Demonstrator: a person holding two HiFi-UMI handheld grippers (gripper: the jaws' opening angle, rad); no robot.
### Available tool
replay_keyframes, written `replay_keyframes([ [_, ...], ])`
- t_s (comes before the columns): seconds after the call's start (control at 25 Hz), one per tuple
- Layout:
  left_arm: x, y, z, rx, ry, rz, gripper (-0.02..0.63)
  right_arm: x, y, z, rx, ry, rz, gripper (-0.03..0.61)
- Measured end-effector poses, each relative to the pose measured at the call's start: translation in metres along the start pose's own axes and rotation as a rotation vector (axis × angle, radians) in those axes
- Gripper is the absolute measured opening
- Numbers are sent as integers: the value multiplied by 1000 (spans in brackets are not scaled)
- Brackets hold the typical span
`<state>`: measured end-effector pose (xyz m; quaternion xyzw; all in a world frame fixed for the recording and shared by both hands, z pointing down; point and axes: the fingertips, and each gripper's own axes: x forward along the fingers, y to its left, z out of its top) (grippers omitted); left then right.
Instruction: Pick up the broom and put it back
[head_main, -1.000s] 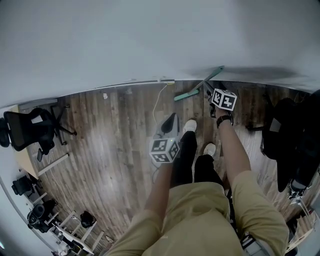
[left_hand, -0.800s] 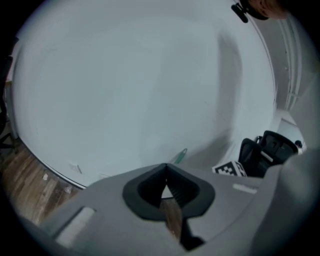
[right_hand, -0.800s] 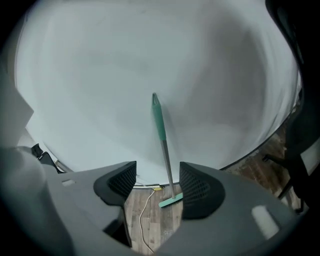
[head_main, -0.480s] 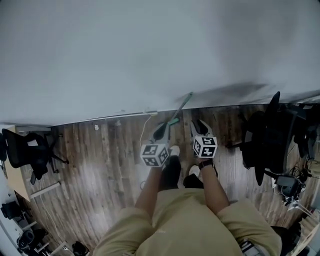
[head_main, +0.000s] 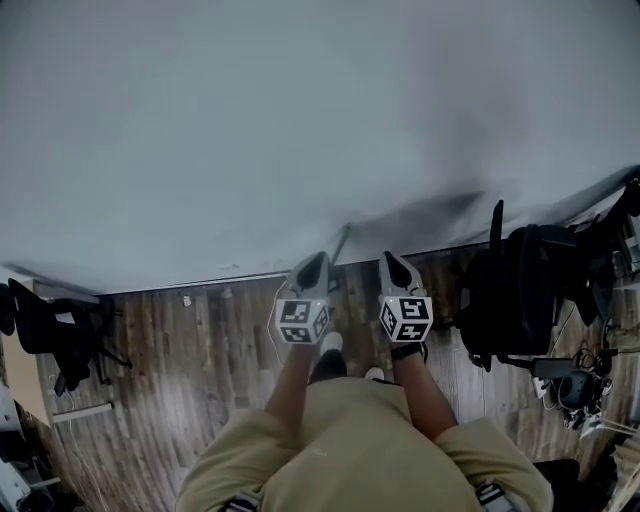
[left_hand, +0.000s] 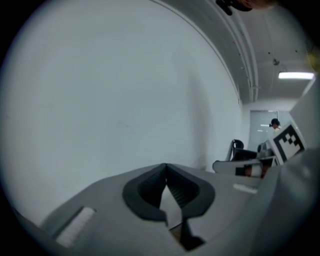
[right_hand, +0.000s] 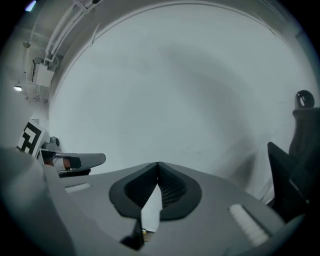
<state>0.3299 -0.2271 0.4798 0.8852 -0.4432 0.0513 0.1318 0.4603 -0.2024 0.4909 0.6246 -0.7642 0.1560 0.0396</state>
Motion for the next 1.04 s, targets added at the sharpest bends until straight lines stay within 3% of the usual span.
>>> replay_keyframes([
  [0.16, -11, -27, 34, 94, -70, -4, 2, -27, -6, 37, -23, -85, -11, 5],
  [0.44, -45, -67, 57, 113, -144, 13, 2, -75, 4, 74, -49, -196, 46, 5],
  [0.68, -85, -96, 54, 118, -173, 53, 2, -114, 23, 67, -70, -213, 116, 5],
  [1.04, -146, -112, 20, 94, -157, 111, 2, -162, 56, 32, -47, -195, 194, 5],
])
